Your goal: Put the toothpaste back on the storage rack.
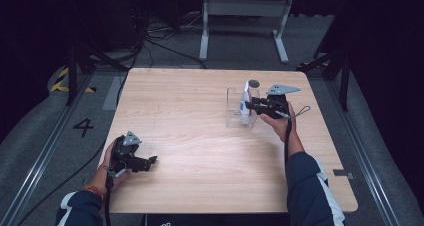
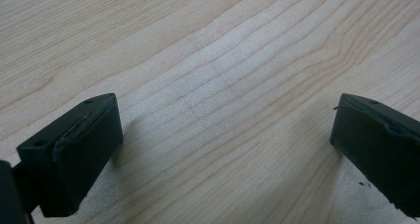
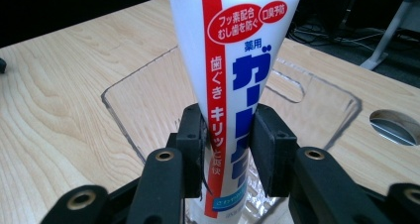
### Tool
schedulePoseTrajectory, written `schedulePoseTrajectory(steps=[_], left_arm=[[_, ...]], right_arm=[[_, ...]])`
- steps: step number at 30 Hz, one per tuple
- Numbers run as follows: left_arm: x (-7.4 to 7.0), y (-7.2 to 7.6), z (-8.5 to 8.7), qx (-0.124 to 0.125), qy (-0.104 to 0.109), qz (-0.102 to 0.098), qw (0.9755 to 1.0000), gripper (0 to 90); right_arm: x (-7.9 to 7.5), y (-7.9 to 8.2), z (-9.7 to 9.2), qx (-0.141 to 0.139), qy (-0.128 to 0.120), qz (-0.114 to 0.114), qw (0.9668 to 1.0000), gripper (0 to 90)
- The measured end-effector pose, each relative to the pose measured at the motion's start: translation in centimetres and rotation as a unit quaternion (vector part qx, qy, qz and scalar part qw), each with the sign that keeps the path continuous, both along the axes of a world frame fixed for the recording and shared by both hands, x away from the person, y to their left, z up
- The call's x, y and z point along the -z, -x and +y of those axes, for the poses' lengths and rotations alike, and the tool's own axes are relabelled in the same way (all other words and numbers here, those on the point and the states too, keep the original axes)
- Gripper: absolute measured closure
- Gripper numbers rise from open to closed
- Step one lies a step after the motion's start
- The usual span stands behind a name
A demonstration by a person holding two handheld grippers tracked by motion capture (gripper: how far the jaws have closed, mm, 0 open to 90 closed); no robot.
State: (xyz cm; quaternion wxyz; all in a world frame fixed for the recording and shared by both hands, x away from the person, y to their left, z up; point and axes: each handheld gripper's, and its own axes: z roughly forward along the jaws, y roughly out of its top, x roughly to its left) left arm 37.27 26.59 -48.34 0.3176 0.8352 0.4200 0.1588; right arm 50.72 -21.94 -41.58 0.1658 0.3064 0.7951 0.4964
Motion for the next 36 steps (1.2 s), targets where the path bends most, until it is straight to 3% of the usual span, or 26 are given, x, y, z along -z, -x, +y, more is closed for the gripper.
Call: schedulePoseTrajectory(steps=[4, 7, 10, 13, 18, 28, 31, 36], left_arm=[[0.0, 0.0, 0.0, 0.000, 0.000, 0.000, 1.0000, 0.1], [0.0, 0.0, 0.0, 0.000, 0.000, 0.000, 1.0000, 0.1], [0.0, 0.0, 0.0, 0.000, 0.000, 0.000, 1.0000, 0.2], [0.0, 0.1, 0.0, -0.002, 0.000, 0.001, 1.0000, 0.3], [0.0, 0.1, 0.0, -0.002, 0.000, 0.001, 1.0000, 0.3], [0.0, 0.1, 0.0, -0.002, 0.001, 0.001, 1.0000, 0.3], [0.0, 0.1, 0.0, -0.002, 0.000, 0.001, 1.0000, 0.3], [0.0, 0.1, 0.0, -0.002, 0.000, 0.000, 1.0000, 0.3]], right_arm=[[0.2, 0.0, 0.1, 0.002, 0.010, 0.006, 0.9999, 67.5], [0.2, 0.1, -0.1, 0.004, -0.001, 0.003, 1.0000, 70.7], [-0.3, 0.3, -0.5, 0.009, -0.032, -0.001, 0.9994, 70.9], [-0.4, 0.3, -0.4, 0.013, -0.004, 0.001, 0.9999, 69.7], [-0.3, 0.5, -0.5, 0.008, -0.010, 0.003, 0.9999, 68.9], [-1.5, 1.5, -0.6, 0.010, 0.013, -0.007, 0.9999, 64.6], [-1.9, 2.0, -0.7, 0.008, 0.014, -0.005, 0.9999, 61.5], [-2.6, 3.0, -0.9, 0.012, 0.039, -0.013, 0.9991, 52.4]])
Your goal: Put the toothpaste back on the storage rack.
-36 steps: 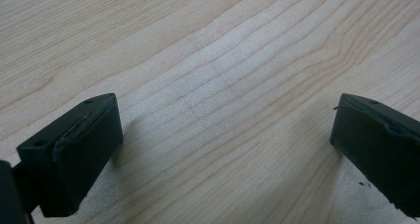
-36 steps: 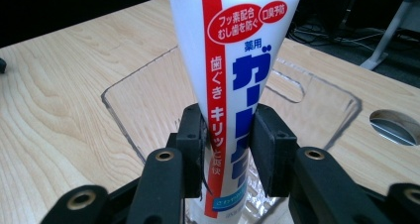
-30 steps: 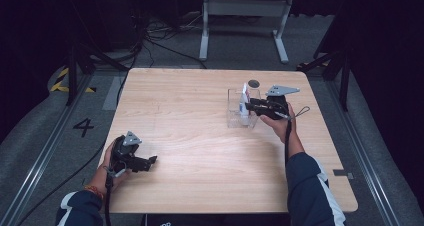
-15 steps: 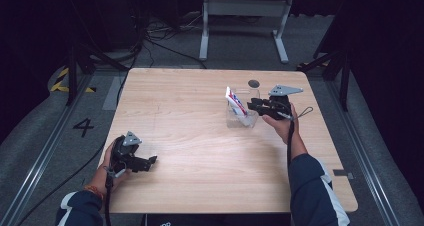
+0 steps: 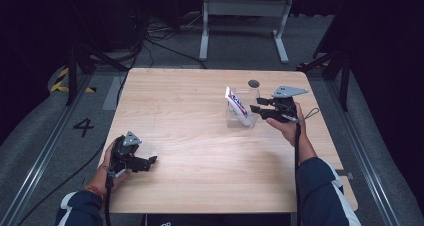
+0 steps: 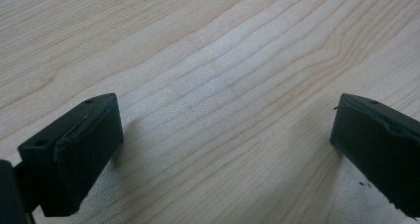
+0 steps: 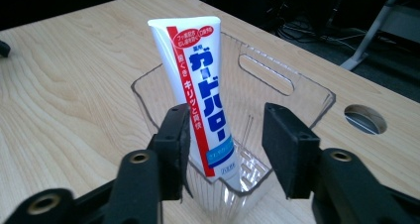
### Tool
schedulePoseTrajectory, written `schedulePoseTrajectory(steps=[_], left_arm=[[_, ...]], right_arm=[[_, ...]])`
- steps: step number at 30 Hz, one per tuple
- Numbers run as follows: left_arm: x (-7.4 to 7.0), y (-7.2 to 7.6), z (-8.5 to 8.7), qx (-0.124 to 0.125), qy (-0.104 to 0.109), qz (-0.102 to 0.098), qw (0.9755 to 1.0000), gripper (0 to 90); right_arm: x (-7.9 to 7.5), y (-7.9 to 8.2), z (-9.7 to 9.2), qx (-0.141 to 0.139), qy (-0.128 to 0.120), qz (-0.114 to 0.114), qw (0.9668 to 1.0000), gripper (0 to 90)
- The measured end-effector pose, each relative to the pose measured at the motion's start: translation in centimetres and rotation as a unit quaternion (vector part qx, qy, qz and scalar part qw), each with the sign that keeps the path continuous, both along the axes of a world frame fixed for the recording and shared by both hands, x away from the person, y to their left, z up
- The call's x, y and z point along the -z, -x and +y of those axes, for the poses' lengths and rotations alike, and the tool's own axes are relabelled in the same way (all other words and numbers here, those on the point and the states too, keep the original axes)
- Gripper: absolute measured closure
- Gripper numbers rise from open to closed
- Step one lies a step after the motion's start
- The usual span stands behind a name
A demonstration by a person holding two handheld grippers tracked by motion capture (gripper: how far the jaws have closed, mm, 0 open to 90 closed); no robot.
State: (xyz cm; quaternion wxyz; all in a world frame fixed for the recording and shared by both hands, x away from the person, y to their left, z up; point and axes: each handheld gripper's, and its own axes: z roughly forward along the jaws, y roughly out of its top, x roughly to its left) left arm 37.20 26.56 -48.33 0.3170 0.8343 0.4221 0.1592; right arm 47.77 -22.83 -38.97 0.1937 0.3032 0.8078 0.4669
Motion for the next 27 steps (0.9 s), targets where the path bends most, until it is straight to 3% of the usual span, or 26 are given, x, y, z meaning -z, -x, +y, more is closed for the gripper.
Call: schedulePoseTrajectory(steps=[10, 17, 21, 27], left_arm=[[0.0, 0.0, 0.0, -0.001, -0.001, -0.002, 1.0000, 0.3], [0.0, 0.0, 0.0, -0.001, -0.001, -0.002, 1.0000, 0.3], [0.0, 0.0, 0.0, -0.003, 0.000, -0.002, 1.0000, 0.3], [0.0, 0.0, 0.0, -0.002, -0.002, -0.003, 1.0000, 0.3]], right_arm=[[-0.8, 1.9, -0.4, 0.012, 0.048, -0.010, 0.9987, 37.4], [-1.2, 3.6, -1.0, 0.004, 0.067, -0.019, 0.9976, 34.5], [-1.4, 4.2, -1.2, -0.001, 0.065, -0.022, 0.9977, 33.8], [-1.0, 5.3, -1.5, -0.010, 0.083, -0.017, 0.9963, 32.9]])
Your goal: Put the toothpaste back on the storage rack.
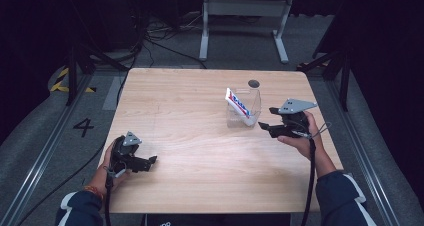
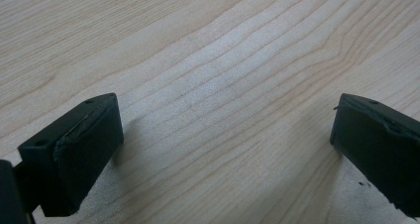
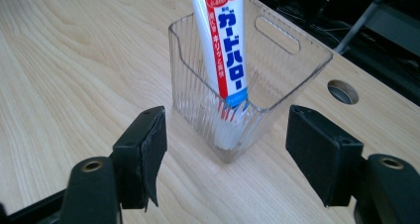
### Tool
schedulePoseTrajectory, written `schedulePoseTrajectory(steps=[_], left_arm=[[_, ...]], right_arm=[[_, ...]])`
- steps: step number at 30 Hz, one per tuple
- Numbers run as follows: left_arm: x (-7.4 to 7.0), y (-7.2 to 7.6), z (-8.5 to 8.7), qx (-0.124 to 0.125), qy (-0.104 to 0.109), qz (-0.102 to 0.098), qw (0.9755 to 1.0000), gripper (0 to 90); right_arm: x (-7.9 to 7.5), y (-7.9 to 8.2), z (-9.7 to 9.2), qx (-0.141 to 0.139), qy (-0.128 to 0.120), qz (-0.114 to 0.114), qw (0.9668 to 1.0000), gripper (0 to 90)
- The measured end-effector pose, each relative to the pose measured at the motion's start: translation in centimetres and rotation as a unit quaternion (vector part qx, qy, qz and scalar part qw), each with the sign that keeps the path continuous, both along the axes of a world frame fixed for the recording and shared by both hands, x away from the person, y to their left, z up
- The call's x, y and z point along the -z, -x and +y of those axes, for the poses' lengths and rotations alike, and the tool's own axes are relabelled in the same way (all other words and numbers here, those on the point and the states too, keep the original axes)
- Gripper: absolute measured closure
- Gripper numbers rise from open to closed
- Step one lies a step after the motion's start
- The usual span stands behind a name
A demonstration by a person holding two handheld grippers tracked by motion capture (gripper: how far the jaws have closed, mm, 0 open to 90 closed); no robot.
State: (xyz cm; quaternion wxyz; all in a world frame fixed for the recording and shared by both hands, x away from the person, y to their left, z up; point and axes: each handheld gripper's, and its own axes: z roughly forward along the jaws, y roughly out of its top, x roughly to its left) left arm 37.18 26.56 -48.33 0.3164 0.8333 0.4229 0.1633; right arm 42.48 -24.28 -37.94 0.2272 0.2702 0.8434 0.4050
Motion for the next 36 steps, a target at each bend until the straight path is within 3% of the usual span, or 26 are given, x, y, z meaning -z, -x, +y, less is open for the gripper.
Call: schedulePoseTrajectory(steps=[16, 36], left_arm=[[0.0, 0.0, 0.0, 0.000, 0.000, 0.000, 1.0000, 0.3], [0.0, 0.0, 0.0, 0.000, 0.000, 0.000, 1.0000, 0.3]], right_arm=[[2.0, 1.9, -1.4, -0.001, 0.040, 0.014, 0.9991, 30.3], [4.6, 4.0, -4.0, 0.013, 0.062, 0.030, 0.9975, 28.6]])
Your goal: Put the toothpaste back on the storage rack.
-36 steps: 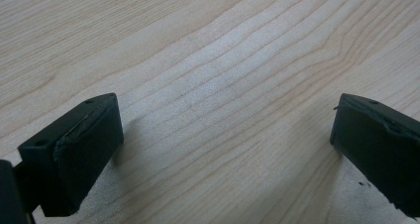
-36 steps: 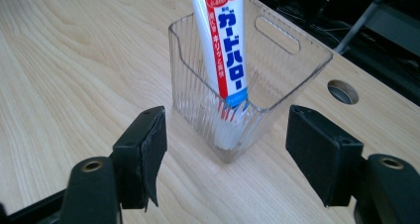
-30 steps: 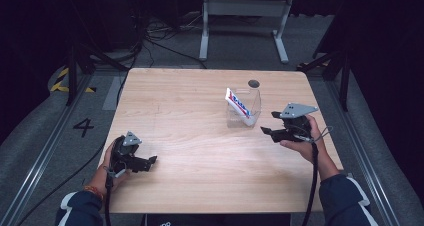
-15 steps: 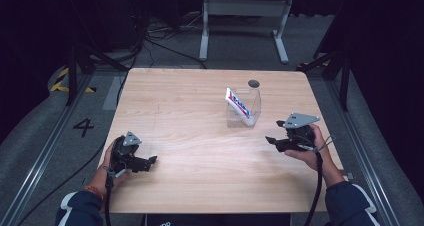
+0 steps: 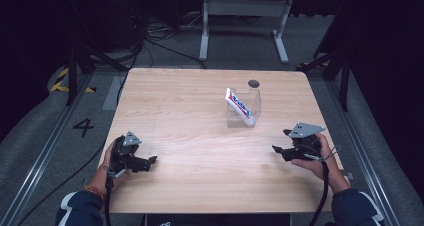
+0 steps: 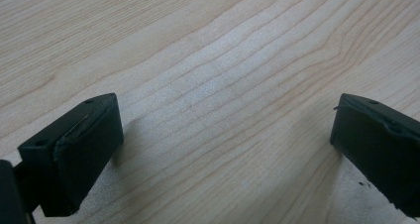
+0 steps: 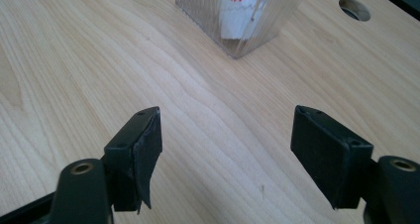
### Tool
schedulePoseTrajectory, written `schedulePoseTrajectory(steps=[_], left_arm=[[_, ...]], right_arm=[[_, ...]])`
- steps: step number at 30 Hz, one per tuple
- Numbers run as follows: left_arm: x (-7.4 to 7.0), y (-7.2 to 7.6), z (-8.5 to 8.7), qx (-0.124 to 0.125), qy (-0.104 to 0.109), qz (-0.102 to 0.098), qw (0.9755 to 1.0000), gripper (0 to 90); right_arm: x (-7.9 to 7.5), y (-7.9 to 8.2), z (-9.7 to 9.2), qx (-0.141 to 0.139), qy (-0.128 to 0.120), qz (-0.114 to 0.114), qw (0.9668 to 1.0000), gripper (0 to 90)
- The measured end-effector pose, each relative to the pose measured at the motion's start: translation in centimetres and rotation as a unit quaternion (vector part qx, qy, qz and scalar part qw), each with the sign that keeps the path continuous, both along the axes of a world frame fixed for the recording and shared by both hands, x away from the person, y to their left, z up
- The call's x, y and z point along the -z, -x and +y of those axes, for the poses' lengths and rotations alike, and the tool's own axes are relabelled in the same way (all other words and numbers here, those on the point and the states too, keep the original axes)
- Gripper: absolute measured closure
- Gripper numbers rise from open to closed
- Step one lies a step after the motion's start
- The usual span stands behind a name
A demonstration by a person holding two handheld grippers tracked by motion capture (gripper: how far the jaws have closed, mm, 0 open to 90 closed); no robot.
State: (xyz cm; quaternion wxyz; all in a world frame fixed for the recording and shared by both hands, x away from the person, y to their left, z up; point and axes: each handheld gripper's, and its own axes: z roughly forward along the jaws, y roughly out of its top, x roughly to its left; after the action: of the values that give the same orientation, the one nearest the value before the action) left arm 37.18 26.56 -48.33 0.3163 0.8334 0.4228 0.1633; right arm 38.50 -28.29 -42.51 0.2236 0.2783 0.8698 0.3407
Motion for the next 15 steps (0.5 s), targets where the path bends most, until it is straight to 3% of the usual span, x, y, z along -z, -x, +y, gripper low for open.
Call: schedulePoseTrajectory(steps=[15], left_arm=[[0.0, 0.0, 0.0, 0.000, 0.000, 0.000, 1.0000, 0.3]], right_arm=[[1.6, 2.0, -3.2, 0.024, -0.019, 0.018, 0.9994, 26.3]])
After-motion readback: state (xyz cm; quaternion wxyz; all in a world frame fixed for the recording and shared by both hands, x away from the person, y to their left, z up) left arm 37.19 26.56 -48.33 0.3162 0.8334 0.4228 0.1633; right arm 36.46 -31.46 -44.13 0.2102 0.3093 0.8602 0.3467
